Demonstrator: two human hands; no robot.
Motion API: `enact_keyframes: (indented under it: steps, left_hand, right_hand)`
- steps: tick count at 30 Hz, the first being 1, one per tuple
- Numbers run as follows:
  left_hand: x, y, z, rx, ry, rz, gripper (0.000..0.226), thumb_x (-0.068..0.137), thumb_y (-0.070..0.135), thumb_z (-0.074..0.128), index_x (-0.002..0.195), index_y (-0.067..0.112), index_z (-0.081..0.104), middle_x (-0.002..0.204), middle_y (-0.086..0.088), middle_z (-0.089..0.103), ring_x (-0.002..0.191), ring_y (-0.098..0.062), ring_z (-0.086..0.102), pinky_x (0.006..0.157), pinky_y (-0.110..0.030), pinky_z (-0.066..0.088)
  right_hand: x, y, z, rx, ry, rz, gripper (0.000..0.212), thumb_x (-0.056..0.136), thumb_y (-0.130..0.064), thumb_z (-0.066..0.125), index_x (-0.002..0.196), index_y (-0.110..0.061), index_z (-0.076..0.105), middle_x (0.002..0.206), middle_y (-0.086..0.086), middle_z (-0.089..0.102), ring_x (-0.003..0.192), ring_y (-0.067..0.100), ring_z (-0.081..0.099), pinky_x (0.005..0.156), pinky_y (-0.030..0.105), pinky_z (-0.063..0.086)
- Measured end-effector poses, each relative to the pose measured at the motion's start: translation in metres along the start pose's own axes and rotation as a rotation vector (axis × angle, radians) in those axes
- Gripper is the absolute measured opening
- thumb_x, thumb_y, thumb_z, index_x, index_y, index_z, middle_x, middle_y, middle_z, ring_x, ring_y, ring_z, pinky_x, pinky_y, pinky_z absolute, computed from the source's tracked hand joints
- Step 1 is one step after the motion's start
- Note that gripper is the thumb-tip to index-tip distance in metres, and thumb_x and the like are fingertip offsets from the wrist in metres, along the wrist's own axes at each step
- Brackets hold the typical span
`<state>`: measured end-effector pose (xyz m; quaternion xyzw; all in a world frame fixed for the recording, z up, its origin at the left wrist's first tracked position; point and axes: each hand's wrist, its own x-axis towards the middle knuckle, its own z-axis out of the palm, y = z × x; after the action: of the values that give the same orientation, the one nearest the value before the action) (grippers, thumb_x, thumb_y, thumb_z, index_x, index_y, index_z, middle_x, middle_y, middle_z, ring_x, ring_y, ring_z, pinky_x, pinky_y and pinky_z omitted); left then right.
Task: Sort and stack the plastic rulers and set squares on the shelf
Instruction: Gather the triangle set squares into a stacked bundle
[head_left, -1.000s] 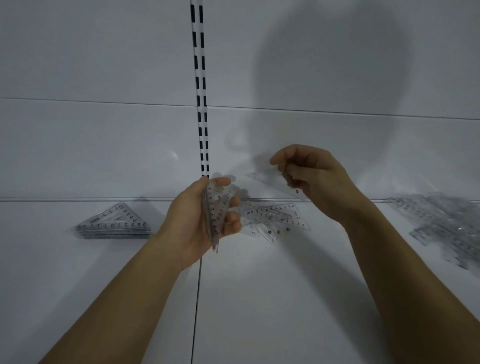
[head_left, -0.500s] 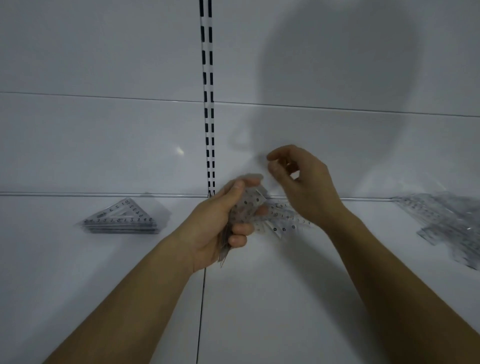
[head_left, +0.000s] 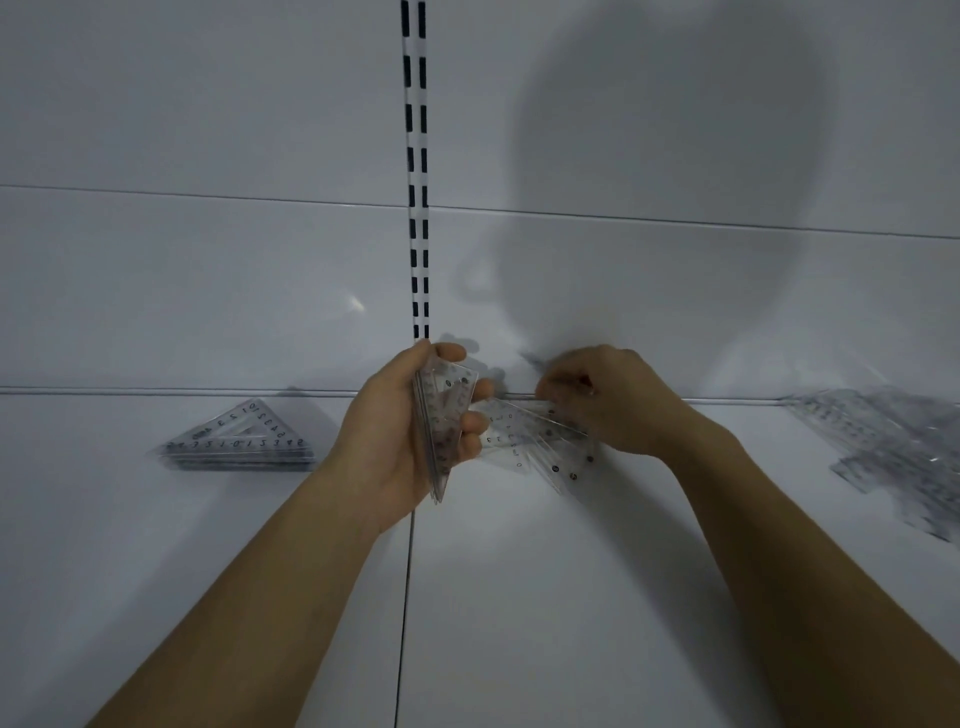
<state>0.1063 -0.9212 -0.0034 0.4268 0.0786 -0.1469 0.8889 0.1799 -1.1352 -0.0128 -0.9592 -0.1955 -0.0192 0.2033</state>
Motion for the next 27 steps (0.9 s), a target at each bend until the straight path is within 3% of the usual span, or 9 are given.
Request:
enact_keyframes:
  steps: [3,5,7,11,16,19,22,24,27]
  left_hand:
    - [0.001,-0.001,-0.003,-0.003,-0.014,-0.019,0.037,0.101,0.046,0.042,0.108,0.016,0.064,0.098,-0.017,0.066,0.048,-0.017,0.051,0.043,-0.024,0.049]
    - [0.002,-0.002,-0.003,0.007,-0.032,-0.027,0.042,0.101,0.048,0.041,0.109,0.014,0.065,0.091,-0.016,0.066,0.047,-0.017,0.05,0.044,-0.023,0.048]
    - [0.003,-0.004,-0.002,0.022,-0.035,-0.025,0.045,0.101,0.051,0.04,0.108,0.014,0.065,0.086,-0.014,0.065,0.047,-0.017,0.05,0.044,-0.023,0.047]
    - [0.005,-0.008,-0.003,0.055,-0.041,-0.04,0.048,0.101,0.056,0.037,0.107,0.017,0.064,0.08,-0.011,0.059,0.048,-0.016,0.047,0.044,-0.023,0.044]
    - [0.007,-0.014,0.001,0.113,0.011,0.007,0.056,0.099,0.061,0.037,0.106,0.016,0.069,0.076,-0.011,0.062,0.052,-0.019,0.051,0.048,-0.029,0.047]
    - [0.009,-0.016,0.003,0.011,0.048,0.076,0.052,0.099,0.056,0.04,0.112,0.016,0.07,0.083,-0.014,0.068,0.059,-0.023,0.061,0.054,-0.034,0.055]
    - [0.011,-0.017,0.004,-0.079,0.016,0.134,0.05,0.101,0.049,0.038,0.128,0.011,0.058,0.104,-0.019,0.071,0.075,-0.033,0.069,0.064,-0.04,0.061]
    - [0.011,-0.017,0.005,-0.112,0.002,0.14,0.047,0.102,0.048,0.036,0.128,0.014,0.055,0.116,-0.024,0.067,0.088,-0.04,0.069,0.071,-0.044,0.061]
    - [0.012,-0.018,0.002,-0.063,-0.001,0.145,0.048,0.103,0.047,0.033,0.134,0.016,0.054,0.124,-0.025,0.065,0.103,-0.039,0.068,0.076,-0.046,0.059]
  right_hand:
    - [-0.002,-0.006,-0.009,0.24,0.075,0.054,0.027,0.102,-0.026,0.05,0.104,-0.02,0.077,0.101,-0.01,0.067,0.09,0.005,0.059,0.076,0.019,0.042]
    - [-0.004,-0.01,-0.014,0.517,0.147,0.065,0.034,0.104,-0.019,0.043,0.107,-0.024,0.077,0.094,-0.014,0.065,0.082,-0.004,0.054,0.075,0.02,0.04]
    - [-0.006,-0.012,-0.019,0.753,0.226,0.043,0.037,0.102,-0.013,0.042,0.105,-0.021,0.078,0.079,0.0,0.057,0.072,0.009,0.05,0.068,0.027,0.037]
    - [-0.008,-0.017,-0.026,1.135,0.243,-0.022,0.031,0.098,-0.001,0.046,0.111,-0.008,0.073,0.08,0.012,0.049,0.074,0.026,0.044,0.062,0.033,0.036]
    - [-0.014,-0.027,-0.032,1.284,0.253,-0.05,0.02,0.092,0.008,0.056,0.103,-0.007,0.065,0.077,0.008,0.06,0.068,0.027,0.065,0.061,0.031,0.05]
    - [-0.016,-0.032,-0.029,1.203,0.347,-0.078,0.018,0.089,0.007,0.065,0.1,-0.007,0.062,0.082,0.012,0.064,0.074,0.031,0.073,0.064,0.033,0.057]
    - [-0.016,-0.036,-0.021,0.828,0.518,-0.222,0.018,0.086,0.002,0.073,0.098,-0.009,0.067,0.088,0.004,0.069,0.081,0.024,0.073,0.066,0.037,0.061]
    - [-0.016,-0.041,-0.012,0.635,0.494,-0.328,0.017,0.085,-0.002,0.076,0.094,-0.016,0.069,0.091,-0.008,0.07,0.088,0.016,0.071,0.07,0.031,0.06]
    - [-0.017,-0.048,0.002,0.381,0.319,-0.445,0.025,0.082,-0.003,0.077,0.094,-0.025,0.073,0.094,-0.018,0.068,0.091,0.005,0.066,0.078,0.019,0.055]
